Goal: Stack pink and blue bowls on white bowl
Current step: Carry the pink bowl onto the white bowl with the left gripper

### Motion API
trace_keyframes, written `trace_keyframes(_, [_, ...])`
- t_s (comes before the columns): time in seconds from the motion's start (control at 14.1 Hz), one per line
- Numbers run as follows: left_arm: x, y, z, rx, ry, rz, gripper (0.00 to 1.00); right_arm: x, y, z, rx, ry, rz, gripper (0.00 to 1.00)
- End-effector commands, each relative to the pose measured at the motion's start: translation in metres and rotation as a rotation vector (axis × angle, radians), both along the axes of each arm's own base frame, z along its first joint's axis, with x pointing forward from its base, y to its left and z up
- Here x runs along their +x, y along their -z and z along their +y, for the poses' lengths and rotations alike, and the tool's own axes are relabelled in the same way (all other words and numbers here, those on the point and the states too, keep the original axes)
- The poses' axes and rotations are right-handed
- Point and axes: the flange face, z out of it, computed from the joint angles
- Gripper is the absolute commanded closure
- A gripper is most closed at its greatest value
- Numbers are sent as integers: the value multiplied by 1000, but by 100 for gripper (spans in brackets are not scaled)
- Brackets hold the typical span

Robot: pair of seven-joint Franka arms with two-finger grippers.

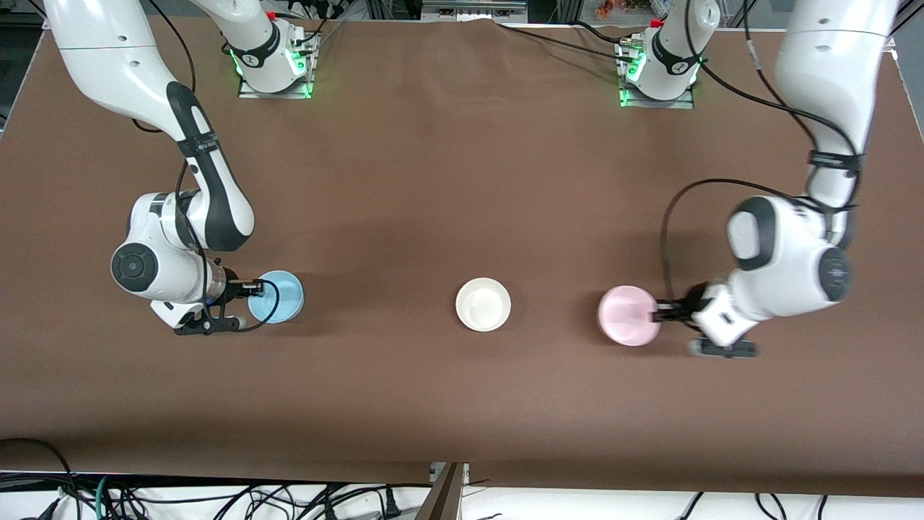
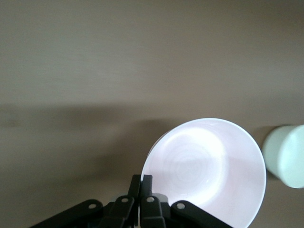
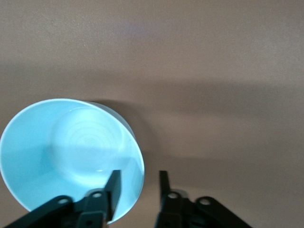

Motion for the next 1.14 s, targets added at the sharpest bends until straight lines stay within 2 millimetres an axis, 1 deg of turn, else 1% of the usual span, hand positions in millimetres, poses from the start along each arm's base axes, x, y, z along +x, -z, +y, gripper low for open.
trace_keyframes(0.0, [-3, -11, -66, -38, -39, -19, 100, -3, 2, -3, 4, -9, -7, 72])
trace_keyframes(0.07, [-8, -11, -92, -51, -33, -23, 100, -3, 2, -4, 4, -8, -7, 75])
trace_keyframes(0.14, [-7, -12, -113, -63, -35, -40, 100, -3, 2, -5, 4, -6, -7, 77])
trace_keyframes(0.28, [-10, -11, -160, -76, -67, -41, 100, -3, 3, -5, 4, -3, -5, 85])
trace_keyframes(0.35, [-11, -10, -184, -84, -72, -45, 100, -2, 1, -5, 5, 4, -7, 91])
trace_keyframes(0.43, [-12, -7, -197, -81, -69, -48, 100, -1, -1, -5, 6, 12, -7, 97])
trace_keyframes(0.5, [-14, -3, -206, -68, -51, -52, 100, 1, -4, -4, 6, 10, -11, 100])
trace_keyframes(0.57, [-17, 4, -214, -48, -28, -58, 100, 2, -7, -4, 9, 5, -17, 100])
trace_keyframes(0.71, [-23, 15, -227, -39, -6, -73, 100, 8, -23, -3, 11, -7, -31, 100])
trace_keyframes(0.78, [-25, 18, -230, -30, 5, -73, 100, 10, -39, -3, 13, -7, -31, 100])
trace_keyframes(0.92, [-27, 24, -231, -19, 17, -69, 100, 15, -81, -2, 19, -6, -47, 100])
trace_keyframes(0.99, [-27, 26, -230, -15, 20, -68, 100, 16, -105, -1, 21, -9, -59, 100])
trace_keyframes(1.06, [-28, 28, -230, 1, 34, -75, 100, 16, -125, 2, 25, -11, -58, 100])
